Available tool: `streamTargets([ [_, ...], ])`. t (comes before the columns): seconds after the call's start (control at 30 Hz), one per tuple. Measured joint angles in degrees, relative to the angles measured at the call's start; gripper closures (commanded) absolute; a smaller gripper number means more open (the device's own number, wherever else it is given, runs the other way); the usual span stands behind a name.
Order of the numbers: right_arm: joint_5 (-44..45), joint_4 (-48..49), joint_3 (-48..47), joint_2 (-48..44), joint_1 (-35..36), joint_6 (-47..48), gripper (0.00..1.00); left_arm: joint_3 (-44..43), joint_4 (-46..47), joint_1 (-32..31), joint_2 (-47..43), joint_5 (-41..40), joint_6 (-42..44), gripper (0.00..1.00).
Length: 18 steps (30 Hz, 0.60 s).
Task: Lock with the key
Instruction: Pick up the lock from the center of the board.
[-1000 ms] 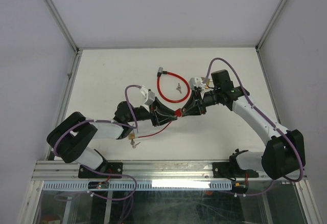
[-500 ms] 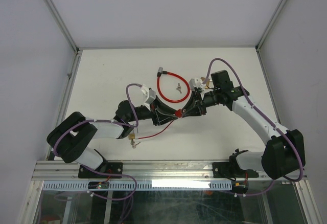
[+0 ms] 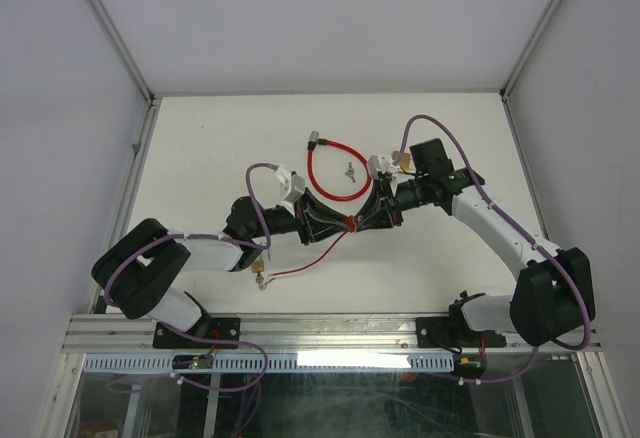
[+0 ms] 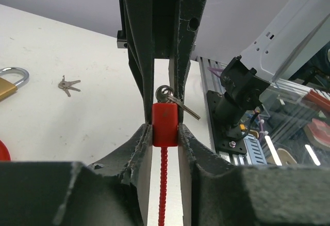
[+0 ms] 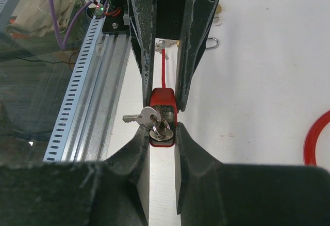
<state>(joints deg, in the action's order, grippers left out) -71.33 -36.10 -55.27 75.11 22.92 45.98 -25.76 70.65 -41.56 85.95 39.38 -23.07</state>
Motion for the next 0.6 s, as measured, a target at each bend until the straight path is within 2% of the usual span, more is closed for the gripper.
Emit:
streamTargets([
  [0.1, 0.1, 0.0, 0.0, 0.0, 0.0, 0.0, 1.00, -0.1, 0.4, 0.0, 0.1, 1.0, -0.1, 0.79],
  [0.27, 0.0, -0.1, 0.0, 0.0, 0.0, -0.1, 1.00, -0.3, 0.8, 0.0, 0.5, 1.5, -0.2, 0.69],
  [0.4, 0.0, -0.2, 0.0, 0.0, 0.2, -0.1, 1.00, -0.4, 0.8, 0.0, 0.7, 1.6, -0.1, 0.70],
  [0.6, 0.2, -0.2, 0.0, 0.0, 0.2, -0.2, 1.00, -1.3, 0.4, 0.0, 1.0, 2.8, -0.2, 1.00],
])
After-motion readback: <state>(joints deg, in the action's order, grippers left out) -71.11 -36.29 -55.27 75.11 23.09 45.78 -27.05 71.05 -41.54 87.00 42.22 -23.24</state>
